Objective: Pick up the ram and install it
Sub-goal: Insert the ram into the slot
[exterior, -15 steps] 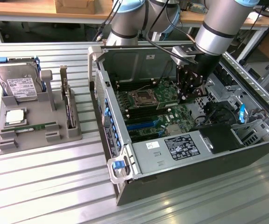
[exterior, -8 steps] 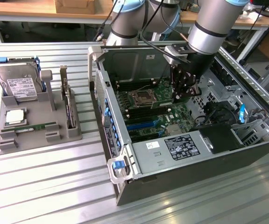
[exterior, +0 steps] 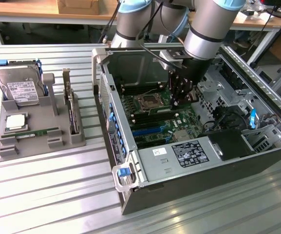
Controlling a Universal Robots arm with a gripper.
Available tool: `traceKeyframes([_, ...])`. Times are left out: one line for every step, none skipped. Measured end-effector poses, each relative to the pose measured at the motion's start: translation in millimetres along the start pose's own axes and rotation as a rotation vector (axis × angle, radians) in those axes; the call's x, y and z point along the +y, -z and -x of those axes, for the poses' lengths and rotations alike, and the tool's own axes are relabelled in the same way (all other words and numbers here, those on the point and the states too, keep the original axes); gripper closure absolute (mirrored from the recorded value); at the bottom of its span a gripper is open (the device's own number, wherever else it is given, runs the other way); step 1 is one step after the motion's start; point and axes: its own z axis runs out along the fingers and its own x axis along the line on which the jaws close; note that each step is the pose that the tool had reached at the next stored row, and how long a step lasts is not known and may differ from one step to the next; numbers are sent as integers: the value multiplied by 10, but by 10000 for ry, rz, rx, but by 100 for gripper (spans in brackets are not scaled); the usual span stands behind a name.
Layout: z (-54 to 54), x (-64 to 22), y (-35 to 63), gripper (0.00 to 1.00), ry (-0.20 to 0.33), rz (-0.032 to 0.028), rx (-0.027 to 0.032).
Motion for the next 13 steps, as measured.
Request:
traceKeyframes([3,19,-14,87,-12,1,9])
traceKeyframes([5,45,-34,87,-21,2,20])
traceKeyframes([8,63,-49,87,-25,3,25])
traceKeyframes([17,74,-60,87,-25,3,27])
traceKeyframes([30,83,-68,87,-25,2,26])
traceKeyframes([44,99,-76,87,-26,2,27])
traceKeyframes([61,134,-95,87,-29,2,40])
traceKeyframes([63,154,-108,87,-36,3,47])
traceKeyframes([64,183,-130,87,-57,5,68])
traceKeyframes([66,196,-145,87,-74,5,87])
traceKeyframes([80,213,-166,87,-101,8,126])
traceKeyframes([109,221,-181,87,-119,9,153])
traceKeyframes([133,222,-193,87,-126,9,166])
